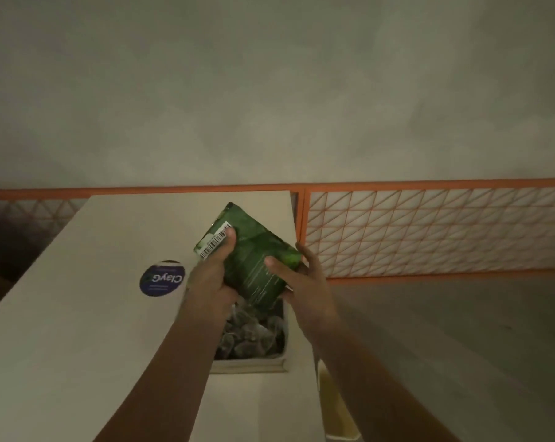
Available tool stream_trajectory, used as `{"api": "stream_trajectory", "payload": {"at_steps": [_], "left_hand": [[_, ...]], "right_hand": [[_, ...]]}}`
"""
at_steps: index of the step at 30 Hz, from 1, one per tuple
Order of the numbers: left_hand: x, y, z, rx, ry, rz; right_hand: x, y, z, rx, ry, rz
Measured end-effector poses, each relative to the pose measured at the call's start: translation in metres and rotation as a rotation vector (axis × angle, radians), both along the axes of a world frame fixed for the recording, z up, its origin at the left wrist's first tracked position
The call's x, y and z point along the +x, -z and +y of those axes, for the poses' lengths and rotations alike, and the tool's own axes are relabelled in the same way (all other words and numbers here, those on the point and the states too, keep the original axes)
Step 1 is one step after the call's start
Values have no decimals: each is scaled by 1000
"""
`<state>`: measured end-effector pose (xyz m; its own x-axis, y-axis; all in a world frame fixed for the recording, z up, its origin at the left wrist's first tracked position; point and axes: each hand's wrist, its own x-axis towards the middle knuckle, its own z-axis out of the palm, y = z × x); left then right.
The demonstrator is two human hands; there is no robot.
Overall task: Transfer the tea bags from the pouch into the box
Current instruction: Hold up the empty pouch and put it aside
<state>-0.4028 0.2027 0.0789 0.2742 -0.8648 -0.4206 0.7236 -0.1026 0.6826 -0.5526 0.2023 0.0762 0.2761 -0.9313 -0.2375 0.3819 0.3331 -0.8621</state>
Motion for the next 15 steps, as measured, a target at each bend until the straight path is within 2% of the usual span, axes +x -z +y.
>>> {"api": "stream_trajectory", "payload": {"at_steps": [3, 7, 12, 15], "left_hand": [[-61, 20, -5, 12, 3, 56], [-137, 43, -10, 55, 61, 146], [-206, 94, -20, 127, 165, 146], [-235, 131, -28, 215, 231, 149]], "right_hand": [[-41, 25, 4, 28, 85, -69], [-93, 53, 8, 12, 209, 140], [-158, 99, 0, -94, 369, 394], [-184, 125, -2, -76, 405, 471]]}}
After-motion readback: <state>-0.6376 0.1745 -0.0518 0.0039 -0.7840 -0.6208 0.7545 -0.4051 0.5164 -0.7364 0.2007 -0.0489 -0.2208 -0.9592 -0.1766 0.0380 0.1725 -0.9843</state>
